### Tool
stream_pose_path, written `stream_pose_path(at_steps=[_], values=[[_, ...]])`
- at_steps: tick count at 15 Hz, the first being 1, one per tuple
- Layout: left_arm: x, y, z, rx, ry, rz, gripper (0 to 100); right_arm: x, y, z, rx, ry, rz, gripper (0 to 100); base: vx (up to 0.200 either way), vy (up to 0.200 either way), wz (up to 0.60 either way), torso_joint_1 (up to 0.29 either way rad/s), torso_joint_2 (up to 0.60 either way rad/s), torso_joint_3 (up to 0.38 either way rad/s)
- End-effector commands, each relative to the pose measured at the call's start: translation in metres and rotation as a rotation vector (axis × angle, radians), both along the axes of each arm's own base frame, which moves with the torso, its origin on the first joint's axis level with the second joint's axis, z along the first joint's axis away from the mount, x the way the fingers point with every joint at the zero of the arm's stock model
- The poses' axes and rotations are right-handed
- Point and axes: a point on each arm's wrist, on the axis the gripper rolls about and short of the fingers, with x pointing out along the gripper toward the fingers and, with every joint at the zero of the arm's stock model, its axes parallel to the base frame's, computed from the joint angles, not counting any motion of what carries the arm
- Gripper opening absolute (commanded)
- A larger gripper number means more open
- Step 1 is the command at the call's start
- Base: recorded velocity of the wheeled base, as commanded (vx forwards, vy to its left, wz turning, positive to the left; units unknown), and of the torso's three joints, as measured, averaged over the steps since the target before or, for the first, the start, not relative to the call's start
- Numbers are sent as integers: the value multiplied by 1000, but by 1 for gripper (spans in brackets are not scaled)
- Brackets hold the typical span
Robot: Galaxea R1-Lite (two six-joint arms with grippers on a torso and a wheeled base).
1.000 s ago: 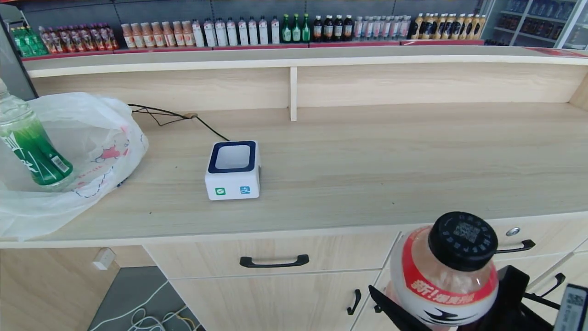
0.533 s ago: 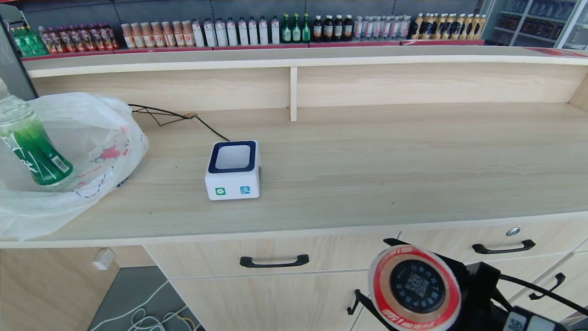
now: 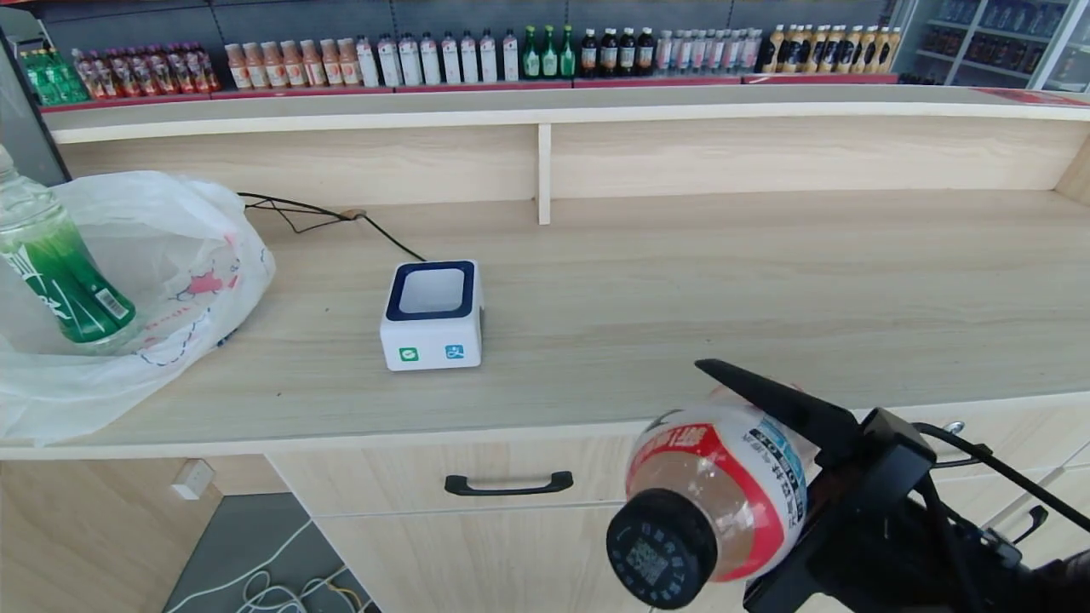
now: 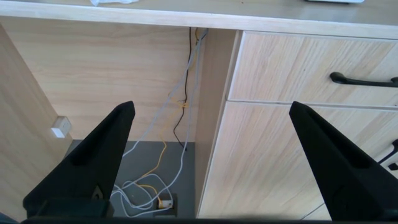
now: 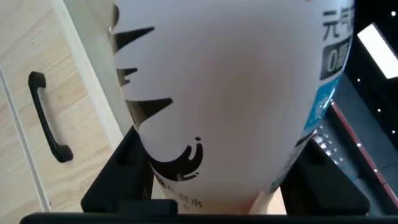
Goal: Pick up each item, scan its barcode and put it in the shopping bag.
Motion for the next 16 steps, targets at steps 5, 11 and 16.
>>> stream_pose_path(at_steps=[5, 11, 16], values=[[0, 0, 0, 0, 0, 1, 100, -34, 38, 0, -131, -201, 146, 0, 0, 0, 0, 0, 0, 0], [0, 0, 0, 0, 0, 1, 100, -36, 35, 9, -216, -409, 82, 0, 0, 0, 0, 0, 0, 0], [0, 0, 0, 0, 0, 1, 100, -38, 36, 10, -226, -437, 81, 0, 0, 0, 0, 0, 0, 0]])
